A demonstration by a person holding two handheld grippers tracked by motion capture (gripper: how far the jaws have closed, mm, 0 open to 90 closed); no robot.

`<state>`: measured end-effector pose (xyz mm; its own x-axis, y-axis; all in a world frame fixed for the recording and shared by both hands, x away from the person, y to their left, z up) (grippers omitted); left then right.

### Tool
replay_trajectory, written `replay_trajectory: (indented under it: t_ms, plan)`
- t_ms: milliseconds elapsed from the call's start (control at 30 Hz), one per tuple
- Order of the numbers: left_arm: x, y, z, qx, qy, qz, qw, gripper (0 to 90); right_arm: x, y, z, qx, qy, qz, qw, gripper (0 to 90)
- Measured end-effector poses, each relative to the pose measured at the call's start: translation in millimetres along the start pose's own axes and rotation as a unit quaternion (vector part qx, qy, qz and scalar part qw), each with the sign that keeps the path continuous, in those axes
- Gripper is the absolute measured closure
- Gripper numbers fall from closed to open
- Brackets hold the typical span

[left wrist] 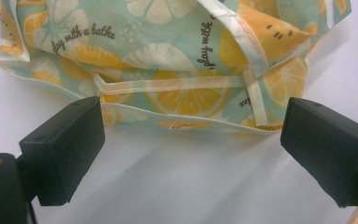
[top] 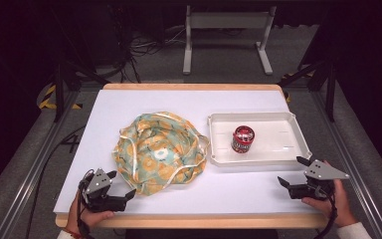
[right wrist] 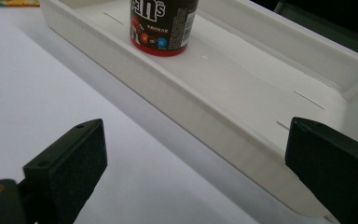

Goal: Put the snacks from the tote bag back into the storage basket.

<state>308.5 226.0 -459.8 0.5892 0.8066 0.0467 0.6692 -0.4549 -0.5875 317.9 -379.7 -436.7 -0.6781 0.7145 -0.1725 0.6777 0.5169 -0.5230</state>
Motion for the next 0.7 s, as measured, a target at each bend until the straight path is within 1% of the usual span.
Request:
replay_trajectory:
  t_ms: [267,367,400,500,700]
  plan:
    - [0.3,-0.9,-0.4,-0.003,0.0,-0.003,1.0,7.0,-1.1,-8.1,6.0,-0.016,0.009,0.016,0.9997,6.0]
    - [0.3,-1.0,-0.6,-0.004,0.0,-0.006,1.0,7.0,-0.8,-8.5,8.1,-0.018,0.01,0.016,0.9997,6.0]
    - [0.6,-1.2,-0.8,-0.005,-0.005,-0.007,0.9999,6.9,-0.7,-8.9,9.7,-0.019,0.01,0.018,0.9996,6.0]
    - [1.4,-1.4,-0.9,-0.008,-0.006,-0.011,0.9999,6.9,-1.1,-9.2,10.8,-0.022,0.013,0.018,0.9995,6.0]
    - [0.7,-0.7,-1.1,-0.005,-0.005,-0.009,0.9999,6.8,-0.3,-9.2,10.6,-0.023,0.011,0.017,0.9995,6.1]
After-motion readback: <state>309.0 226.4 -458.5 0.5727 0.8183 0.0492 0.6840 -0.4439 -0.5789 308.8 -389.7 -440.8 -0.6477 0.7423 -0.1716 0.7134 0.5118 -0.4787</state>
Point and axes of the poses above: each handheld gripper's, and its own axes: y roughly forward along the jaws, z roughly out of its underside, x roughly to its left, the point moved 1 cm from there along y, roughly forward along the jaws, and after that the axes turned 7 degrees about -z, right-handed, at the moved point
